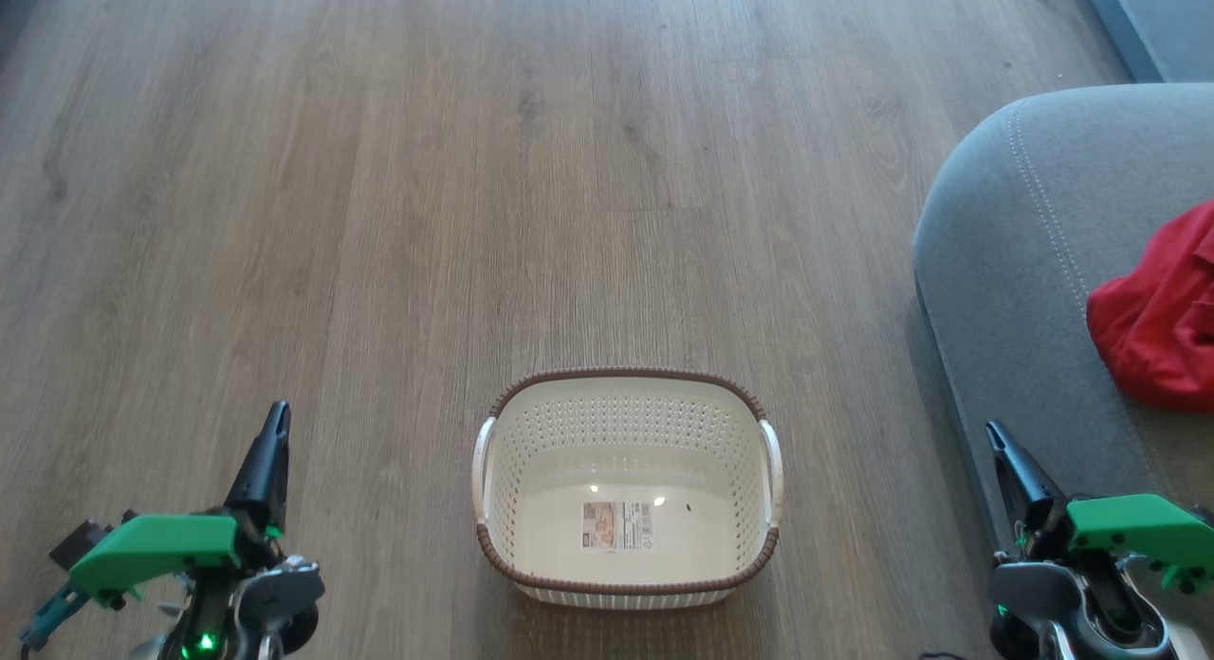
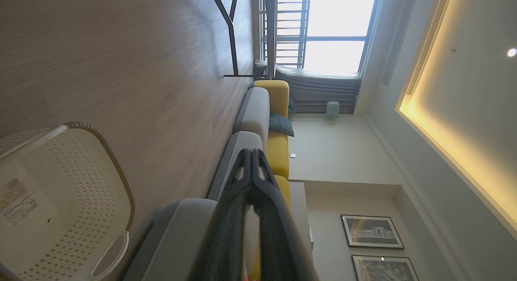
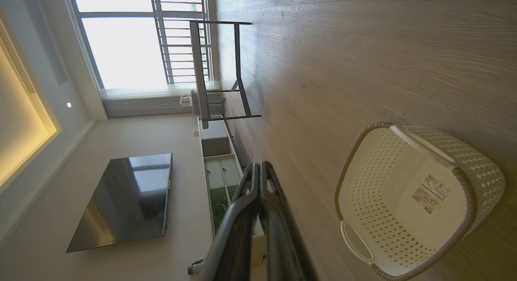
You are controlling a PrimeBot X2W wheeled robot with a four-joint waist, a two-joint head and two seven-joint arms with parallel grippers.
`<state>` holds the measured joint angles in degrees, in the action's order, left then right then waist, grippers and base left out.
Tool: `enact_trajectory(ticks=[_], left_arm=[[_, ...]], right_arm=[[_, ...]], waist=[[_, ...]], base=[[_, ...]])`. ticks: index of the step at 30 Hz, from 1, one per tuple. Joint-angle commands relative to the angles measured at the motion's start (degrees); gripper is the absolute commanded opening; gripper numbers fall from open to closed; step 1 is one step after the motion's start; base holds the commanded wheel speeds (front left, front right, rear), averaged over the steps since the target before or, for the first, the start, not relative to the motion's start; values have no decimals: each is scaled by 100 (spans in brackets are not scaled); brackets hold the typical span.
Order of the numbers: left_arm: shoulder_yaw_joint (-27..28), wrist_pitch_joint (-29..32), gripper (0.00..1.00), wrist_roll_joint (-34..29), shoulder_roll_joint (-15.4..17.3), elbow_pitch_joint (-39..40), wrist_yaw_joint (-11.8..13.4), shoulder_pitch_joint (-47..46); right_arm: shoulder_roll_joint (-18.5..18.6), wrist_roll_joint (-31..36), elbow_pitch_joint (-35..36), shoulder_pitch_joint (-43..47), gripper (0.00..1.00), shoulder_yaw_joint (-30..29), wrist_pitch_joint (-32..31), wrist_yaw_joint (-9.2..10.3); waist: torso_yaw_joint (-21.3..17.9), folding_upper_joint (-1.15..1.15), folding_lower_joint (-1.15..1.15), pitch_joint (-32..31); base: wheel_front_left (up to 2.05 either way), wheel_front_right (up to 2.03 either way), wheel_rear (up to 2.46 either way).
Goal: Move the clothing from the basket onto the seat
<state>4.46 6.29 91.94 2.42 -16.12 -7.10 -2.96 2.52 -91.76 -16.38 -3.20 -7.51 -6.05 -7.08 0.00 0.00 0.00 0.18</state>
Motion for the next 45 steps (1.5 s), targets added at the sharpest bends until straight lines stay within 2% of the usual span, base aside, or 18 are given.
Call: enact_trajectory(ticks=[1,45], left_arm=[[207,20,0,22,45,206,-38,-323],[206,20,0,23,45,207,-38,-323]], right_arm=[[36,-37,235,-299,0,96,-47,-41],[36,-39,235,-299,0,98,-45,-41]], waist=[[0,0,0,0],[0,0,0,0]], base=[[0,0,0],[0,0,0]])
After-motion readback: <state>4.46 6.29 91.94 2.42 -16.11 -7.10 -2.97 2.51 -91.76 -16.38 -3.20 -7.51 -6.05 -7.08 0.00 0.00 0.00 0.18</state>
